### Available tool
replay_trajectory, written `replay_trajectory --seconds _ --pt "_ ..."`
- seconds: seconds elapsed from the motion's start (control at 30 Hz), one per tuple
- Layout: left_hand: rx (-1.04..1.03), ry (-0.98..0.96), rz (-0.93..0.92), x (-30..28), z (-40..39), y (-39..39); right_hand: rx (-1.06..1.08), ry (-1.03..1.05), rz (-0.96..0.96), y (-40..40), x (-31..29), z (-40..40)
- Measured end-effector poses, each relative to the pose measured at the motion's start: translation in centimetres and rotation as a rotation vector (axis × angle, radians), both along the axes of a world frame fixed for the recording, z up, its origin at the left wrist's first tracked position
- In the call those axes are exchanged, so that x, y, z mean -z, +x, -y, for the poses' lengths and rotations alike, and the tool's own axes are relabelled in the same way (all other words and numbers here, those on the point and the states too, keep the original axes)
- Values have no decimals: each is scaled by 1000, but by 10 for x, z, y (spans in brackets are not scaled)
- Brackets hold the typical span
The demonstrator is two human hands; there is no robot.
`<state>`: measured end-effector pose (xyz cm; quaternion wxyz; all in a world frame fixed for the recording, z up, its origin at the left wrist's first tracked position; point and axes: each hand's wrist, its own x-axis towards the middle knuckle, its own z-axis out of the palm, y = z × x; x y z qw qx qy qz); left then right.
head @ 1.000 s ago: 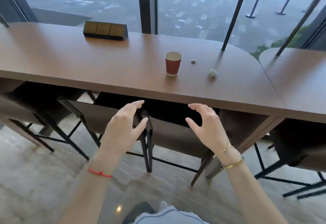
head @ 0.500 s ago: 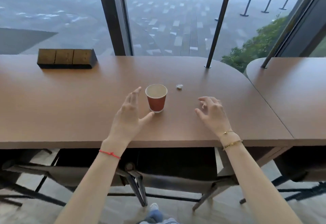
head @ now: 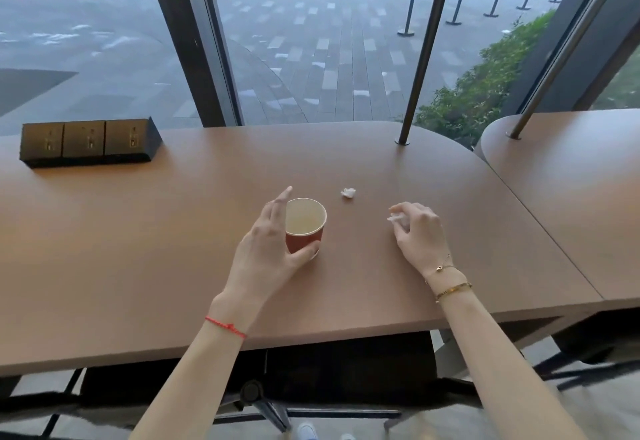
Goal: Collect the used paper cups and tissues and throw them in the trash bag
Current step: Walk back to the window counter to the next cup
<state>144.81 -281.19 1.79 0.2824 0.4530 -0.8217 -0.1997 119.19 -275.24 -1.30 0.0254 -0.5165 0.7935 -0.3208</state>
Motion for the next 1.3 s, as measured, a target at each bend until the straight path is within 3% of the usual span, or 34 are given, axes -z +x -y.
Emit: replay_trajectory --seconds 0.2,0.43,0.73,1.0,1.3 --pt "-41 16 -33 -2 3 -12 -154 -52 44 2 -21 44" --pt "-110 27 -29 -2 6 -8 -296 67 46 13 -15 96" --pt "-161 50 -32 -3 3 -5 -355 134 4 15 -6 104" --pt "-196 12 -60 -12 -14 -6 -400 27 59 17 -12 64" --pt "-120 14 -64 -13 -76 -1 -327 -30 59 11 -15 -48"
